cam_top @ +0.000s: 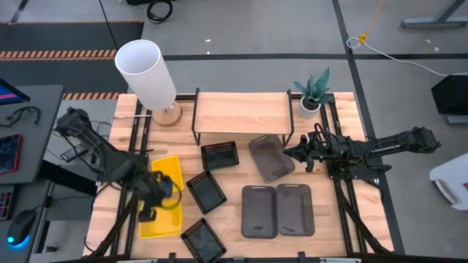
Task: Stack baskets on shelf by color
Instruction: Stack the bottom yellow bin on the yellow bin on the table
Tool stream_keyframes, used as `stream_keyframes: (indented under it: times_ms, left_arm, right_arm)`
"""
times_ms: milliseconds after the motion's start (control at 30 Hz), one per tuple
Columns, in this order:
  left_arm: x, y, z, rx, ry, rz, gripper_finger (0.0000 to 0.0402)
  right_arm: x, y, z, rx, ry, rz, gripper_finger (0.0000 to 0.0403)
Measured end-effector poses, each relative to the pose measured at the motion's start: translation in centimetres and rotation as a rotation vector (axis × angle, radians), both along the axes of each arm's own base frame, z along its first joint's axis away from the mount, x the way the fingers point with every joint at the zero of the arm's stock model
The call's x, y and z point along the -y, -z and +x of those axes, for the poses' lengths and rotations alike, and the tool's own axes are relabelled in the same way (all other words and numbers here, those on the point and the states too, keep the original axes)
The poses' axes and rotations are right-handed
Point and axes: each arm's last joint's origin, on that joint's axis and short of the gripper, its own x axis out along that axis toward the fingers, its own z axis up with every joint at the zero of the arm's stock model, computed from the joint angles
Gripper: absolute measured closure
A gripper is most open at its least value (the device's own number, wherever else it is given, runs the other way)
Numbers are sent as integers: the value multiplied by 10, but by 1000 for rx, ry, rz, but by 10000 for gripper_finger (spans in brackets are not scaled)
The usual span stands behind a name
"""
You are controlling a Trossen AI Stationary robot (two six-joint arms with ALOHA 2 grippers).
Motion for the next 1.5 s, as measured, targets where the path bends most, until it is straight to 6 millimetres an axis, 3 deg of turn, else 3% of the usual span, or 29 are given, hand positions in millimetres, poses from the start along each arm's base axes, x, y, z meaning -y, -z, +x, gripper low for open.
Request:
stream_keyframes:
  times_ms: [267,433,633,1000,1500]
  left_arm:
    - [-31,-21,-21,-37,-557,-125,380]
    - [-43,-23,-31,-83,-868,-155,391]
    - [-48,-16,-42,-195,-1101,-67,385]
    - [-58,-13,-59,-268,-1383,-15,387]
    - [-61,7,-41,-302,-1550,63,387]
  right_arm:
    - [0,0,0,0,0,0,389]
    - [0,0,0,0,1,0,389]
    - [0,0,0,0,0,0,389]
    - [0,0,0,0,0,0,389]
    - [0,0,0,0,1,0,389]
